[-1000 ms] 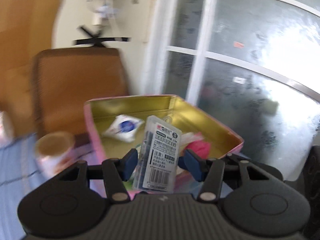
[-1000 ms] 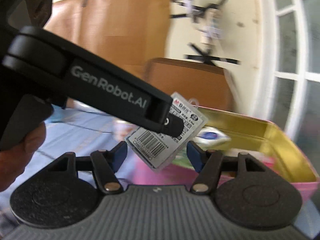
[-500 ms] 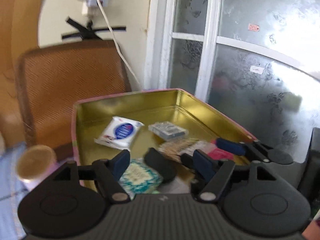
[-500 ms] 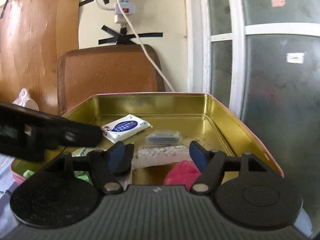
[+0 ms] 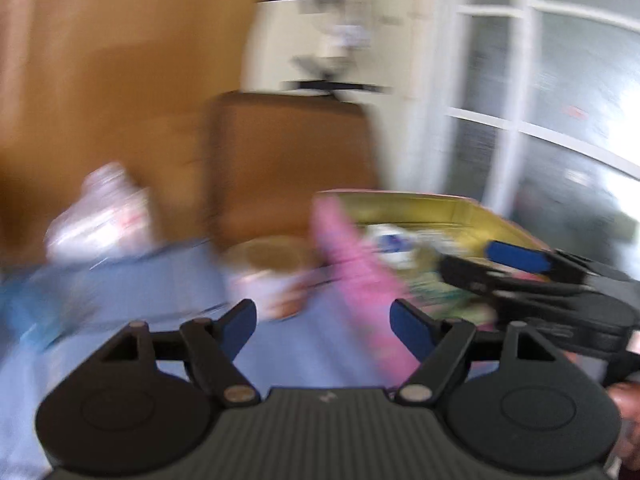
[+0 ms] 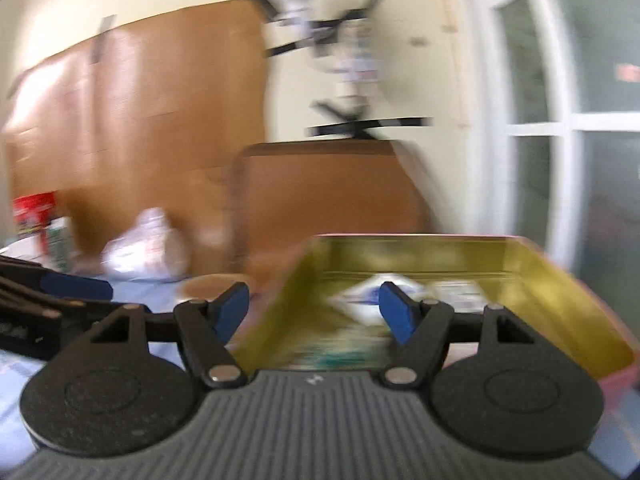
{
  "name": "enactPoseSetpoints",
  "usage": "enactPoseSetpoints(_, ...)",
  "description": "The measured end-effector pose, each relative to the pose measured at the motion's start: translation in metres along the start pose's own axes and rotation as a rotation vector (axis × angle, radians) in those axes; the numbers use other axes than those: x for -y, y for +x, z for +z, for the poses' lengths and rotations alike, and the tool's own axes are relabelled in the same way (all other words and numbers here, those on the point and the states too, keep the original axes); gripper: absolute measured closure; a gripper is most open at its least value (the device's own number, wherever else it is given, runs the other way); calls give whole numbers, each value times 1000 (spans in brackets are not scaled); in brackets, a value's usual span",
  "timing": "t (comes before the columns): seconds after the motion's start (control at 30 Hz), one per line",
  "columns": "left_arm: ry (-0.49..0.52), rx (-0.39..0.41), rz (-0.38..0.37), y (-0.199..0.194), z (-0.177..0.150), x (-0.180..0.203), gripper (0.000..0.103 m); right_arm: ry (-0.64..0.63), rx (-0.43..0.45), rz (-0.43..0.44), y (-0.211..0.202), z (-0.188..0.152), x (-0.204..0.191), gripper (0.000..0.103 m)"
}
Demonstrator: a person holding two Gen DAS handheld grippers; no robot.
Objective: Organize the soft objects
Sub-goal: 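Move the right gripper to the blue plastic case on the tablecloth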
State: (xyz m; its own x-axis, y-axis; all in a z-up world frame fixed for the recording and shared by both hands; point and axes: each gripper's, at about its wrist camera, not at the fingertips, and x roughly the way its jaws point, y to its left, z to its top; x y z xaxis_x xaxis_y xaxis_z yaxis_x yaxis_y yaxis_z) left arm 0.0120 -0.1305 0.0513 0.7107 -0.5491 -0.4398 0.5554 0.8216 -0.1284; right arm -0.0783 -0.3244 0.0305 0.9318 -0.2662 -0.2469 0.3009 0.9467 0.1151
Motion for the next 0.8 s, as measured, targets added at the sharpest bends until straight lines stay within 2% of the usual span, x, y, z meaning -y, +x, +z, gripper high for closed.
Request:
enactPoseSetpoints(0.1, -107, -31, 185, -9, -22, -65, 27, -24, -78, 152, 20, -2, -42, 29)
enactPoseSetpoints(0.17, -140, -55, 343, -14, -37, -102, 27, -32, -148, 241, 38, -6, -70, 29)
enactPoseSetpoints(0.23, -168, -84, 467, -17, -49, -135, 27, -55, -213, 323, 59, -11, -102, 29)
enactPoseSetpoints(0.33, -226, -97, 571, -22, -60, -169, 27, -101, -287, 391, 95, -15, -148, 29)
enactPoseSetpoints(0.37, -261, -109, 587, -23, -64, -179, 29, -111, -303, 408, 106, -15, -162, 29)
enactPoseSetpoints(0.43, -330, -59, 533, -31, -67, -189, 23, -130, -328, 431, 133, -12, -191, 27)
enactPoseSetpoints(0.47, -350, -61, 519, -30, -68, -193, 24, -133, -336, 438, 144, -10, -204, 26)
enactPoseSetpoints(0.57, -356, -56, 533, -29, -66, -193, 24, -118, -344, 453, 178, 1, -240, 17)
enactPoseSetpoints(0.7, -356, -54, 536, -30, -66, -191, 24, -88, -387, 499, 217, 9, -280, 13)
enactPoseSetpoints(0.8, -355, -53, 537, -31, -69, -191, 24, -153, -453, 452, 243, -3, -306, 13)
